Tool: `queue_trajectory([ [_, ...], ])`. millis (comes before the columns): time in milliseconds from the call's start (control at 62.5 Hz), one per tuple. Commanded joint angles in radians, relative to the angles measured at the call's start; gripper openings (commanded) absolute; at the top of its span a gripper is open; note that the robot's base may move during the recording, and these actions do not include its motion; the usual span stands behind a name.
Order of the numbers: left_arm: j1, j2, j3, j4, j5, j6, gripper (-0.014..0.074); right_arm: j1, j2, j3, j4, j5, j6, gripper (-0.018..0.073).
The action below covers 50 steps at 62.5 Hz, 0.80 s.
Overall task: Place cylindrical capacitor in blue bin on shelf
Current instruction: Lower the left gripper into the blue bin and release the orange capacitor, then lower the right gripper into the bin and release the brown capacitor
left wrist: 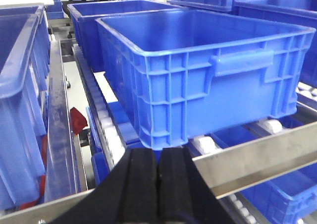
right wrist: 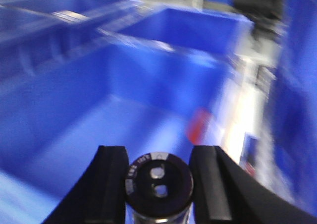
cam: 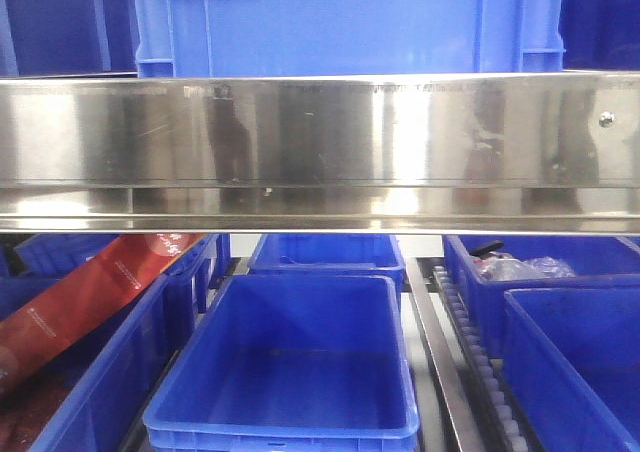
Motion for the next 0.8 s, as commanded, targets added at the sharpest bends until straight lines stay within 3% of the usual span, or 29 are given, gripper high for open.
queue_trajectory([
  [0,0.002,-0.009,0.001,-0.011,-0.002,-0.01,-0.0111,0.047,0.112,-0.116,0.002,0.042,-0.017,-0.0162],
  [272,0.002,-0.009,0.001,-0.011,0.004,-0.01,-0.0111,0.089,0.403,-0.321,0.002,0.101,-0.017,-0.0162],
  [624,0.002,-0.009,0.001,-0.011,0.021,-0.01,-0.0111,0.089,0.509,-0.326,0.002,0.099,-0.017,-0.0151],
  [704,0.002,-0.009,0.001,-0.011,0.021,-0.01,-0.0111,0.089,0.509,-0.326,0.002,0.103,-0.017,-0.0033],
  [784,0.002,-0.009,0.001,-0.011,0.021,-0.01,-0.0111,0.089,0.509,-0.326,0.002,0.111,-0.017,0.0192],
])
